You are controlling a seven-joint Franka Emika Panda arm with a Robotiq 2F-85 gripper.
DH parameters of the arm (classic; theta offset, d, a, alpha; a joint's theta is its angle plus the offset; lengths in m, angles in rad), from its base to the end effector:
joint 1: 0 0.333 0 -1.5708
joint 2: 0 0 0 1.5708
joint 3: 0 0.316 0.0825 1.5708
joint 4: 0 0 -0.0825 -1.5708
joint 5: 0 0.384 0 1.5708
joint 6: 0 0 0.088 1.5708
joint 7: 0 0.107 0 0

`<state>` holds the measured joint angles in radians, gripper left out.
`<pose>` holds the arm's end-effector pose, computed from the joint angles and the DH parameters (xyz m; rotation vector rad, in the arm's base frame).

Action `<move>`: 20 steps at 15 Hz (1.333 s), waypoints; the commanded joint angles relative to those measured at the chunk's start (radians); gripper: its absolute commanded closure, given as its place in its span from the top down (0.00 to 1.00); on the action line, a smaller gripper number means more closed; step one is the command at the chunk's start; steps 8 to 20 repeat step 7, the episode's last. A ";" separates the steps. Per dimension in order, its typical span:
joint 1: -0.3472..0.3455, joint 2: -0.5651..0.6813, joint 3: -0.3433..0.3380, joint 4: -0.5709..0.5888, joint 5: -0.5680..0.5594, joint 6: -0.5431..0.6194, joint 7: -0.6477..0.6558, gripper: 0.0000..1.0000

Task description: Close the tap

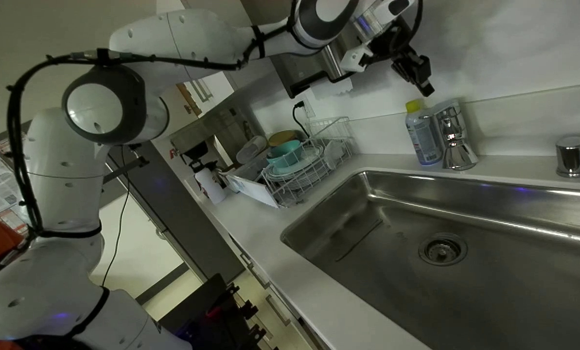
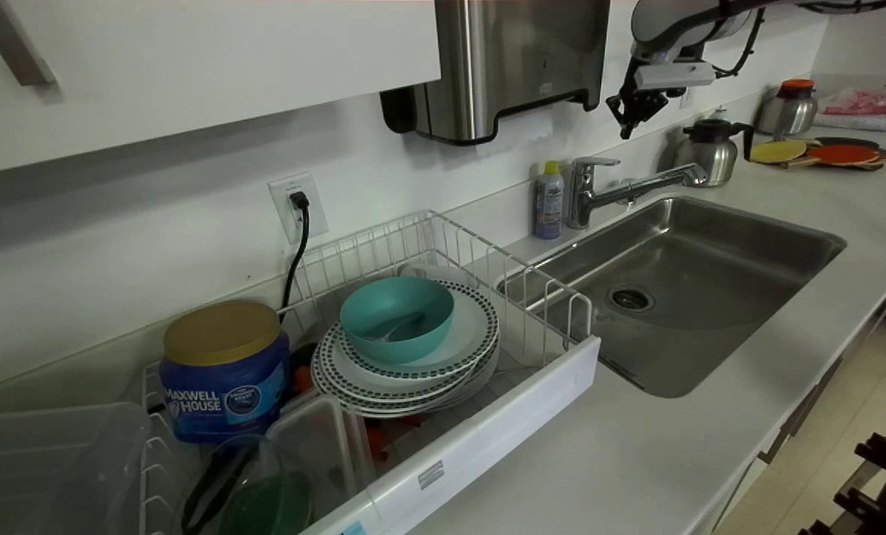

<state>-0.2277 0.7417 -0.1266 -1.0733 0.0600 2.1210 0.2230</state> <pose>0.7459 -0.2371 0.4246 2.9438 -0.8374 0.4764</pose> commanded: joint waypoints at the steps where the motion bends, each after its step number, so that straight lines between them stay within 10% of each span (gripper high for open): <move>1: -0.024 -0.114 0.015 -0.075 0.015 -0.105 -0.068 0.00; 20: -0.031 -0.176 0.008 -0.092 0.007 -0.236 -0.130 0.00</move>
